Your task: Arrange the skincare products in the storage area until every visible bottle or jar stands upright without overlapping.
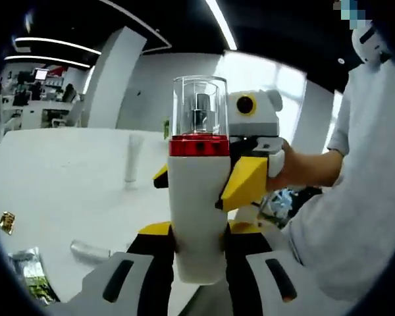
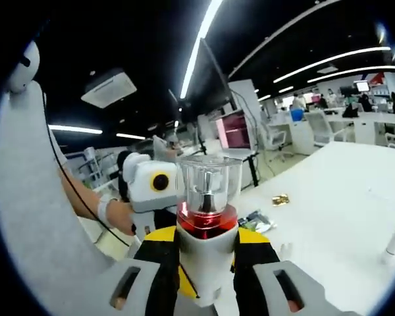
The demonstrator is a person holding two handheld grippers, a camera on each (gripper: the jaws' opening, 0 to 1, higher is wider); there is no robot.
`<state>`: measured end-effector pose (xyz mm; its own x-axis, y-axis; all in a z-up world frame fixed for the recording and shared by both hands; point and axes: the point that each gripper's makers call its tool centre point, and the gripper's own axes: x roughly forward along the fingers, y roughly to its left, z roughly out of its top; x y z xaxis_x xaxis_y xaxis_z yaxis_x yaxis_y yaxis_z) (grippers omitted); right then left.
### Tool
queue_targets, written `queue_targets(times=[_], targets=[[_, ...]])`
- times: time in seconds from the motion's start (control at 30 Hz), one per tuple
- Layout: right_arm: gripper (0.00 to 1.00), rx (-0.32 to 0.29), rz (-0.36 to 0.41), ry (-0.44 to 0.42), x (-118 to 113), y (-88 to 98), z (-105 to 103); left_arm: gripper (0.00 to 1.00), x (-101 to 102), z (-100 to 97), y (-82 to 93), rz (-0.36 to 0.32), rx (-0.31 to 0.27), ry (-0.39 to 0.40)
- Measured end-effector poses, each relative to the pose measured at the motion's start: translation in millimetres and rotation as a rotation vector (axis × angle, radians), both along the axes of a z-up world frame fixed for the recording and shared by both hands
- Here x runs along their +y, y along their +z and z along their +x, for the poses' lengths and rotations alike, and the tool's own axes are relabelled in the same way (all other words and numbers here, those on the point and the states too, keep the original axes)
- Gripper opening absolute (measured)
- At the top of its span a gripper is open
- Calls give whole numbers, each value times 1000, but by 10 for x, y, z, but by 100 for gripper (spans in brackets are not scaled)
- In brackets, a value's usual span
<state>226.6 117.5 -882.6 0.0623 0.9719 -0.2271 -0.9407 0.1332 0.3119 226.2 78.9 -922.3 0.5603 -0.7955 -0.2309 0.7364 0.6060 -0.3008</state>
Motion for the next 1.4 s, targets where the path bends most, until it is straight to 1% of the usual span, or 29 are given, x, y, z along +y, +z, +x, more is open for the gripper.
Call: queue_targets(times=[0.03, 0.07, 0.13, 0.17, 0.23, 0.3, 0.33, 0.37, 0.43, 0.5, 0.57, 0.6, 0.7, 0.77, 0.8, 0.83, 0.87, 0.9, 0.97, 1.0, 1.03, 1.07, 1.13, 1.17, 1.2, 1.23, 1.3, 1.33, 1.4], targets=[[23, -24, -5, -19, 9, 3, 22, 26, 18, 50, -1, 24, -22, 31], [23, -34, -17, -42, 22, 0, 36, 27, 18, 69, -3, 34, -29, 43], [23, -38, -30, -97, 40, 0, 82, 29, 20, 121, 5, 38, -35, 76], [23, -30, -36, -125, 42, -3, 105, 29, 34, 149, -5, 36, -34, 90], [23, -35, -48, -156, 58, -8, 130, 30, 48, 188, -16, 36, -33, 110], [23, -48, -63, -139, 84, -18, 116, 30, 49, 193, -19, 42, -30, 115], [23, -57, -81, -131, 80, -34, 112, 30, 51, 180, -35, 47, -15, 113], [24, -77, -75, -122, 88, -19, 94, 30, 51, 177, -28, 48, -18, 114], [24, -88, -78, -115, 93, -6, 87, 29, 59, 165, -2, 58, -33, 118], [25, -81, -89, -107, 106, -20, 93, 29, 76, 175, -21, 82, -30, 132], [26, -58, -130, -106, 115, -80, 104, 29, 103, 190, -62, 114, -33, 152], [26, -57, -139, -109, 130, -97, 114, 29, 128, 197, -93, 122, -16, 163], [26, -67, -162, -152, 159, -112, 146, 29, 189, 238, -109, 114, 2, 213], [26, -62, -153, -202, 171, -93, 191, 28, 240, 282, -96, 109, 1, 254], [25, -53, -145, -233, 179, -83, 217, 28, 261, 301, -88, 104, 8, 277], [25, -56, -144, -243, 187, -80, 224, 28, 263, 319, -80, 85, 26, 290], [25, -60, -143, -259, 197, -78, 240, 29, 271, 331, -78, 80, 30, 308], [25, -63, -147, -266, 201, -83, 248, 29, 253, 339, -82, 90, 26, 311], [24, -67, -162, -266, 181, -105, 253, 29, 241, 338, -110, 96, 37, 307], [24, -85, -160, -259, 168, -98, 256, 29, 230, 335, -108, 101, 27, 308], [23, -87, -153, -266, 146, -96, 252, 29, 227, 347, -105, 125, 2, 313], [23, -112, -154, -268, 127, -89, 254, 29, 215, 353, -107, 126, -2, 310], [22, -117, -151, -274, 106, -74, 256, 30, 190, 361, -94, 128, -14, 312], [22, -132, -147, -269, 102, -60, 259, 30, 187, 371, -79, 122, -25, 315], [22, -142, -148, -264, 90, -50, 258, 30, 165, 371, -60, 96, -23, 304], [22, -140, -147, -267, 73, -43, 258, 30, 157, 370, -52, 88, -24, 298], [22, -161, -147, -259, 60, -34, 253, 29, 147, 368, -44, 94, -42, 282], [22, -163, -147, -259, 56, -33, 253, 29, 142, 368, -42, 106, -55, 277], [21, -167, -140, -260, 43, -26, 264, 29, 134, 375, -32, 101, -59, 273]])
